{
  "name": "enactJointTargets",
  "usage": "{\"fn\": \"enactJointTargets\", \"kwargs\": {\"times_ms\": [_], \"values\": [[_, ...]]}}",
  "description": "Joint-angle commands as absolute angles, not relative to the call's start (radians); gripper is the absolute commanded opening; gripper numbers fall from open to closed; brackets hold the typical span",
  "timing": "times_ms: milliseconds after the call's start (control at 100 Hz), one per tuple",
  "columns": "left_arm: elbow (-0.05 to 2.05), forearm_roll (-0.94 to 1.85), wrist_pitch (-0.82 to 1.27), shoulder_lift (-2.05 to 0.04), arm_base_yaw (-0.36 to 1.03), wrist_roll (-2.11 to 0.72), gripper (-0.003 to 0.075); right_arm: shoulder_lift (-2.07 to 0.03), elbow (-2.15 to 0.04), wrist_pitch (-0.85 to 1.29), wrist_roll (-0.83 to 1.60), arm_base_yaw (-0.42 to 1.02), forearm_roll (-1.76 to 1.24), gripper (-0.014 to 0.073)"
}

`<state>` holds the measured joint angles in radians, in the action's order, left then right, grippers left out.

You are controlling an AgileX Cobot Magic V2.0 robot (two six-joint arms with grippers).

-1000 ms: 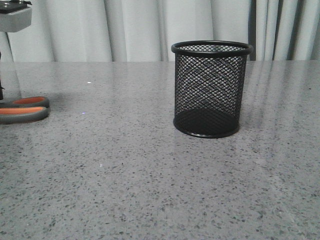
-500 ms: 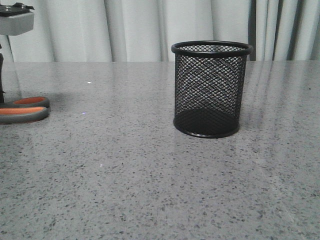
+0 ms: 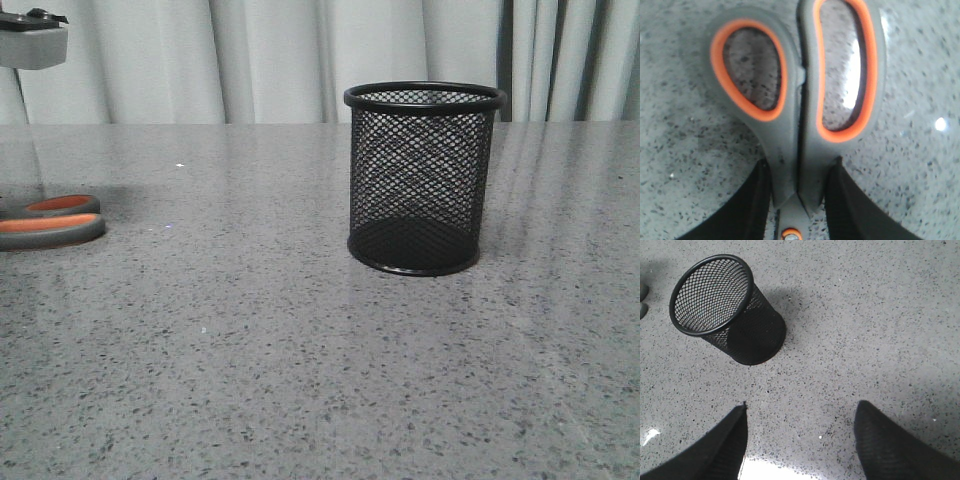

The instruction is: Put scissors into bucket

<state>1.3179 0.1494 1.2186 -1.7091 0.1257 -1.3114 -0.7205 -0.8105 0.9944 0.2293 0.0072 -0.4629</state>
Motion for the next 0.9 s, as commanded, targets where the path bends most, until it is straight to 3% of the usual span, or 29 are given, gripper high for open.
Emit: {"fn": "enactJointTargets", "kwargs": {"times_ms": [0,370,890], "values": [[1.342,0.194,1.257,-1.664,0.146,-1.230,-0.0020,-0.725,-0.846,0.952,0.240,0.005,-0.477,0.0418],[1.492,0.192,1.256,-1.406,0.274,-1.205,-0.0021,-0.725,-0.846,0.920,0.254,0.005,-0.573,0.0418],[1.662,0.007,1.256,-1.237,0.674,-0.829,-0.0021,-0.727,-0.846,0.893,0.693,0.005,-1.449,0.0417]]}}
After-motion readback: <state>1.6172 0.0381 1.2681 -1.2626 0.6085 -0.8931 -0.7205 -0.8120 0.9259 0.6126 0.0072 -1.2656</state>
